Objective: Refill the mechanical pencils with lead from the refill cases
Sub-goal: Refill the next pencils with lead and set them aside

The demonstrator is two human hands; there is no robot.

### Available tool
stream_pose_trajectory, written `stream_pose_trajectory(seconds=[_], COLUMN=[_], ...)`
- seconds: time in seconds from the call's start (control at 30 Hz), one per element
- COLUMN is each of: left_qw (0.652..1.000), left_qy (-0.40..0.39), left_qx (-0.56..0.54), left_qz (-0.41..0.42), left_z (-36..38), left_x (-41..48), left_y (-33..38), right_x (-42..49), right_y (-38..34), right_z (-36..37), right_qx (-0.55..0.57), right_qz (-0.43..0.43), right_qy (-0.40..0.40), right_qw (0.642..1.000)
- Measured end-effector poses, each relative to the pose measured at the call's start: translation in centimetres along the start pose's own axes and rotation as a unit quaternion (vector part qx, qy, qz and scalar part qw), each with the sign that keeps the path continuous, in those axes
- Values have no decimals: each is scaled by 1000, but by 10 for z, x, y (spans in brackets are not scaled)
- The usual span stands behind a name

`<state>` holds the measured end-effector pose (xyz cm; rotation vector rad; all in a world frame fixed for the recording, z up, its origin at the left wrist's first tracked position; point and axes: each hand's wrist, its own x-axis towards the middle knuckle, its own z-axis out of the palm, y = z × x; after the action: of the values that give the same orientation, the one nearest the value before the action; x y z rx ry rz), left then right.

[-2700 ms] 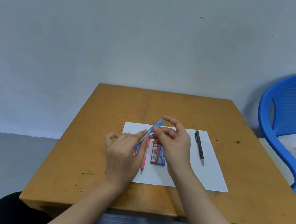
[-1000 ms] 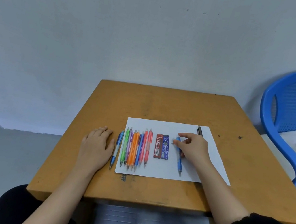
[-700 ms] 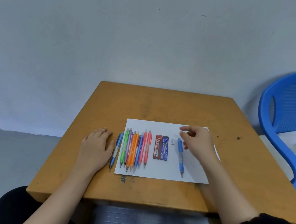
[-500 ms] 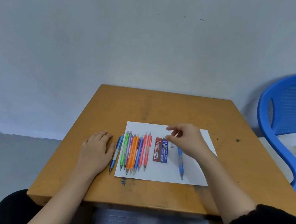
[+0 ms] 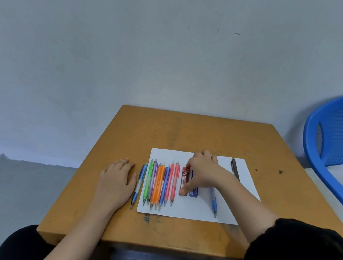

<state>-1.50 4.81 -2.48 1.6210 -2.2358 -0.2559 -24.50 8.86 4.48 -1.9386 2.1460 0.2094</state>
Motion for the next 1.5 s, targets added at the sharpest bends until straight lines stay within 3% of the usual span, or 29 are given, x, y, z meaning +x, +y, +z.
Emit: stream_pose_trajectory(seconds=[0.17,0.4,0.5,0.8,0.97,1.13,1.33,1.5], left_qw=[1000,1000,1000,994,975,955,952,945], left_qy=[7,14,22,77,55,49,63,65], left_qx=[-4,-10,-18,-43,-146,-194,-222,-266], left_qz=[5,10,9,67,158,220,203,181], left_z=[0,0,0,-7,-17,-13,-14,-20], left_x=[0,0,-2,-7,-19,-34,-38,-34], left_y=[0,-2,-1,6,35,67,85,91], right_x=[-1,-17,-22,-53,-64,-64,-67,-72], right_y=[-3,-9,-7,-13,-18,-18,-15,-8], right_z=[-3,-1,4,9,11,13,11,9], right_qx=[24,119,248,460,520,551,591,678], right_qz=[3,-2,5,-14,-7,7,5,-7], right_qy=[19,122,156,209,244,247,235,238], right_qw=[1000,985,956,863,819,797,771,695])
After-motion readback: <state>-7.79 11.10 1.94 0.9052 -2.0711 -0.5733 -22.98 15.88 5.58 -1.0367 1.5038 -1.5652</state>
